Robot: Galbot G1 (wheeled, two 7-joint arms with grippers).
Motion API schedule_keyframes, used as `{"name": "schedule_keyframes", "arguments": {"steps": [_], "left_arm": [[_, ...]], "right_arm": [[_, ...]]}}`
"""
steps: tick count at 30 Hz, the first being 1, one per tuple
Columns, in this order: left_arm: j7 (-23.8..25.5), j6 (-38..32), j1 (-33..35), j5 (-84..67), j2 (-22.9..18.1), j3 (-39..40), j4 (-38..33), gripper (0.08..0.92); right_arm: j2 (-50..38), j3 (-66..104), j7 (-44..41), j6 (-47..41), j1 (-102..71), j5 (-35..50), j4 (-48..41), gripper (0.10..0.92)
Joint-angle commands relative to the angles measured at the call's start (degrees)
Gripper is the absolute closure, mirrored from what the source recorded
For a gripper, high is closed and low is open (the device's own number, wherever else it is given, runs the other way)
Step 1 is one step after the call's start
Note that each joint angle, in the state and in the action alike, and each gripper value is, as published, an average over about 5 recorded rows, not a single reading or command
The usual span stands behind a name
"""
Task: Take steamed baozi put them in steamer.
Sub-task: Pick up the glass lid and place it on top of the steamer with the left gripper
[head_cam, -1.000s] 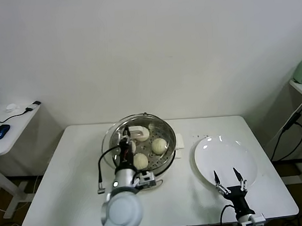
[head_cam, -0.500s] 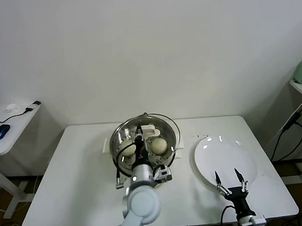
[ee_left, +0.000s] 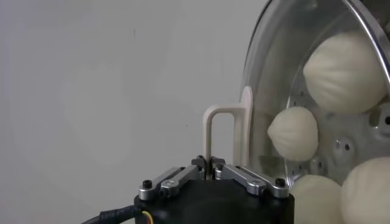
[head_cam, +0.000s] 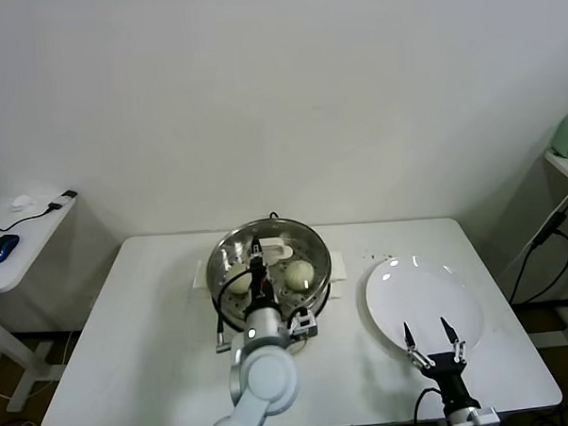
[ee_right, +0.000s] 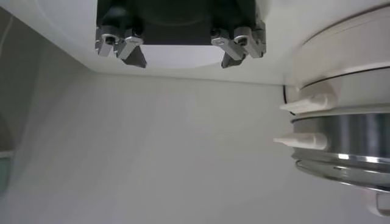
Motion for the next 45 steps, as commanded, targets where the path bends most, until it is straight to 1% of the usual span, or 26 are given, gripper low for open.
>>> {"name": "schedule_keyframes", "arguments": {"steps": [1, 9, 20, 26, 29, 33, 37, 45], "left_arm": [[0.21, 0.37, -0.22, 0.86, -0.83, 0.31, 0.91, 0.862], [-0.4, 0.18, -0.01, 0.75, 0.0, -0.49, 1.13, 0.862], [-1.67, 0.18, 0.9, 0.66, -1.24, -0.41, 1.45, 0.862], [-2.01, -0.5, 1.31, 1.61, -1.17, -0.92, 1.9, 0.862], [-1.86, -0.61, 1.64, 1.79, -1.11, -1.07, 2.03, 0.843], [-1.83, -0.53, 1.95, 1.58, -1.18, -1.01, 1.99, 0.749], [-1.69, -0.31, 2.0, 0.7, -1.1, -0.91, 1.14, 0.628], [-1.75, -0.21, 2.71, -2.71, 0.31, -0.42, -3.98, 0.403]], "right_arm": [[0.1, 0.0, -0.11, 0.8, -0.08, -0.5, -0.11, 0.202], [0.56, -0.2, -0.22, 1.27, -0.14, -1.29, -0.12, 0.203], [0.91, -0.19, -0.11, 2.9, -0.26, -2.72, -0.03, 0.202], [1.11, -0.23, -0.15, 2.94, -0.16, -3.3, 0.05, 0.203], [1.15, -0.25, -0.23, 2.91, -0.18, -3.4, 0.09, 0.202], [1.14, -0.31, -0.44, 2.87, -0.22, -3.42, -0.09, 0.203], [1.1, -0.46, -0.57, 2.73, -0.14, -3.44, -0.42, 0.202], [1.52, -1.14, -1.46, 0.53, 0.08, -3.59, -0.42, 0.203]]}}
